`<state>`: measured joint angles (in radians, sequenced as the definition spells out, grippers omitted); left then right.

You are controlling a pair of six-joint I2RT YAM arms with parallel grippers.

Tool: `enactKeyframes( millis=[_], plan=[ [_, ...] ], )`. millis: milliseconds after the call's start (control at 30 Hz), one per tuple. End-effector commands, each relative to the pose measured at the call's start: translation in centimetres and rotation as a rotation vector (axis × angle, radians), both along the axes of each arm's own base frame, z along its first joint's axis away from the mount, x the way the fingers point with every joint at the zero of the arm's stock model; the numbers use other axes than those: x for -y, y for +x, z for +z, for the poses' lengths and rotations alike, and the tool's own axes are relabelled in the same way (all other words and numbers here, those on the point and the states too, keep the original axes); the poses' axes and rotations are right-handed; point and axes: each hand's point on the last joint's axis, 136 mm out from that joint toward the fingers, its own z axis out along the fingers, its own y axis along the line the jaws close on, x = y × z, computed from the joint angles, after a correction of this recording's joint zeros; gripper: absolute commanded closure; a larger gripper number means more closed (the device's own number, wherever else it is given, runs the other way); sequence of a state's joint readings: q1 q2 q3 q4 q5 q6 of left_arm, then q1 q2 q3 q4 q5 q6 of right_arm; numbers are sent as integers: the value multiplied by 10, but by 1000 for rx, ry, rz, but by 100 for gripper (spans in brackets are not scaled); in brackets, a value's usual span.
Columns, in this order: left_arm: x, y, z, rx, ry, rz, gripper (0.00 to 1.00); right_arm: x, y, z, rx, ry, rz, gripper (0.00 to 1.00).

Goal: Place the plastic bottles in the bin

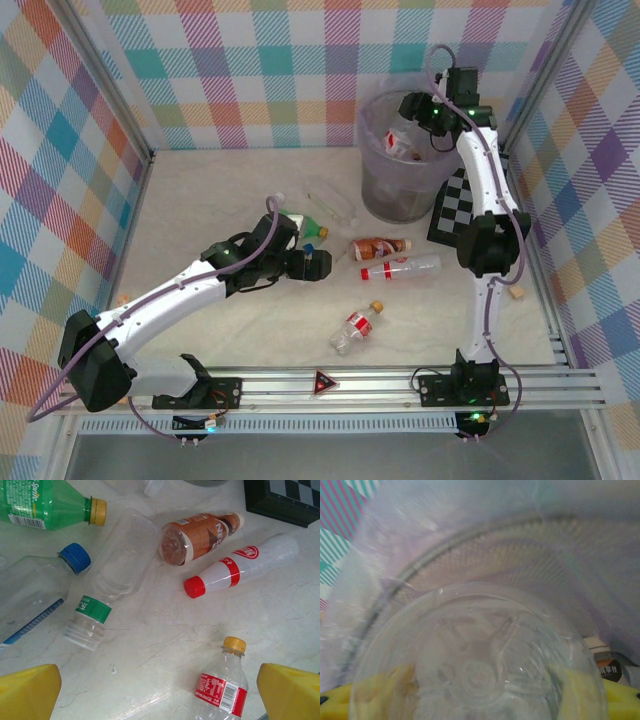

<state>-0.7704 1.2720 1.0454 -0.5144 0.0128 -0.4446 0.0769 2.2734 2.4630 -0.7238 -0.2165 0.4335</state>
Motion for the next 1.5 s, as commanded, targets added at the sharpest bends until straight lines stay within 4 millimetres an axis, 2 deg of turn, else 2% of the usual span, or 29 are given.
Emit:
enactKeyframes(
  millis=[0,133,333,433,567,767,900,1033,1267,1467],
  plan=[
    [-3,3,10,24,13,-1,0,-9,-5,-12,-57,22,41,35],
    [-2,4,7,19,18,-4,0,-13,-7,-39,-117,14,44,33],
    [-4,3,5,15,22,-2,0,-13,-9,-53,-150,6,41,25],
    [-4,2,4,13,25,-2,0,-13,-12,-51,-156,4,42,19],
    [-5,2,2,10,34,-4,0,-10,-16,-29,-117,-10,36,11],
    [0,-1,1,-3,16,-30,0,-8,-28,24,-28,-28,47,0],
    [18,-9,5,-13,-56,-110,0,-6,-43,64,48,-33,45,1],
    [32,-27,3,-29,-32,-225,0,-1,-60,96,101,-50,38,1],
    [55,-66,-15,-109,35,-415,0,9,-106,121,84,-68,32,1],
    [67,-76,-44,-125,152,-458,0,11,-154,109,5,-64,43,1]
  ],
)
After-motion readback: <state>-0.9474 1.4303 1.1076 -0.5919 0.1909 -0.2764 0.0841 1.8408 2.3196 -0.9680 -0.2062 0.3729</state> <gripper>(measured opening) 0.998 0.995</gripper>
